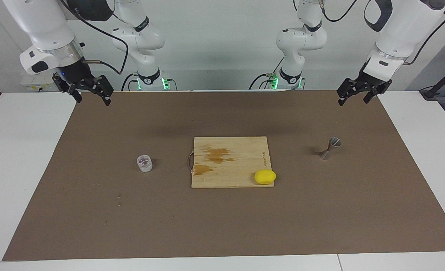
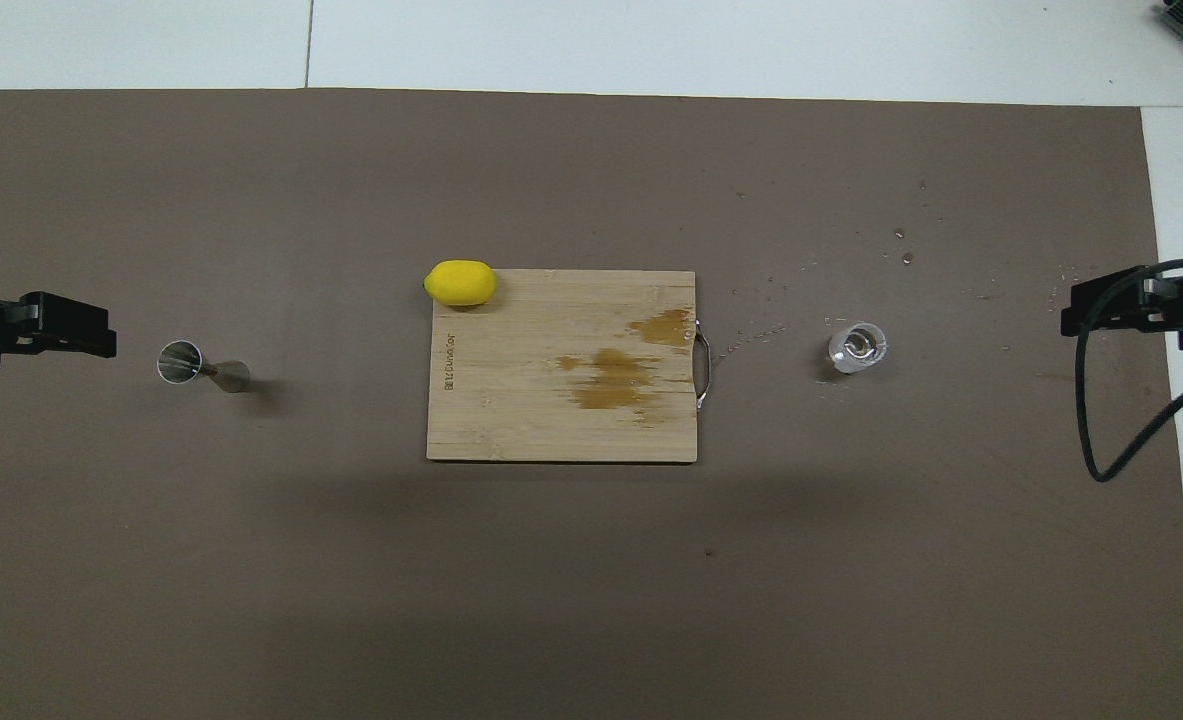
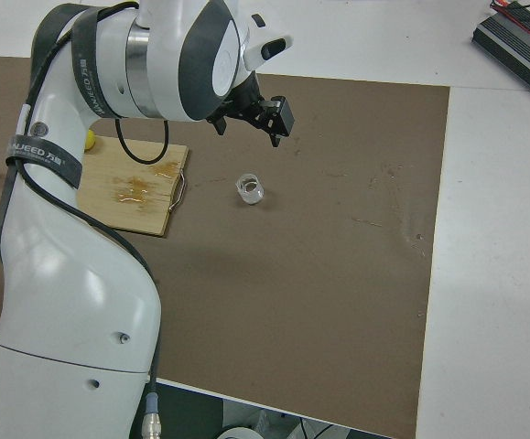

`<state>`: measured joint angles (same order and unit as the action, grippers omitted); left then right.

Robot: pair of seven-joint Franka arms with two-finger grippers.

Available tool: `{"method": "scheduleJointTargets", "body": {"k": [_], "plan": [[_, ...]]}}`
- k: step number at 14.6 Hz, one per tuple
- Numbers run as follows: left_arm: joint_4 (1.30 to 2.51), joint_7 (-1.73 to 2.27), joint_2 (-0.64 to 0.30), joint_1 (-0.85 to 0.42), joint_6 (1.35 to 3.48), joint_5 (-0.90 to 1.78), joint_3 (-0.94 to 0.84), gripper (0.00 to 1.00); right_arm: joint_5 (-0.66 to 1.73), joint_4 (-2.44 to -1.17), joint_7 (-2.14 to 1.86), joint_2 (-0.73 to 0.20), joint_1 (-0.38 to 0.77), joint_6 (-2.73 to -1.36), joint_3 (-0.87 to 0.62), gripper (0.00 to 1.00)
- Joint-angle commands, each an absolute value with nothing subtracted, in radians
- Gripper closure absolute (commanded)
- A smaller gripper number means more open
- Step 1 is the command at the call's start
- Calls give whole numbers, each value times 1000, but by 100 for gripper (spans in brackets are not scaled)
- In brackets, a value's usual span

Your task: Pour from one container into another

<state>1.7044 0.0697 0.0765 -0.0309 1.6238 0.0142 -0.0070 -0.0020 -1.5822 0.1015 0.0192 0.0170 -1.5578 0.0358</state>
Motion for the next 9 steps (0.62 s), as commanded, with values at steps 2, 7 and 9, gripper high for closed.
{"method": "scheduleJointTargets", "body": {"k": [2, 7, 9], "plan": [[1706, 49, 89, -29, 1621, 26, -11, 0, -2, -1609, 63, 40, 5, -1548, 26, 0], [1739, -139, 103, -25, 1634, 128, -12, 0, 35, -1660, 63, 64, -73, -1549, 34, 0], [1770, -282, 115, -8, 1664, 256, -2, 0, 89, -1690, 75, 74, -115, -1551, 34, 0]]}}
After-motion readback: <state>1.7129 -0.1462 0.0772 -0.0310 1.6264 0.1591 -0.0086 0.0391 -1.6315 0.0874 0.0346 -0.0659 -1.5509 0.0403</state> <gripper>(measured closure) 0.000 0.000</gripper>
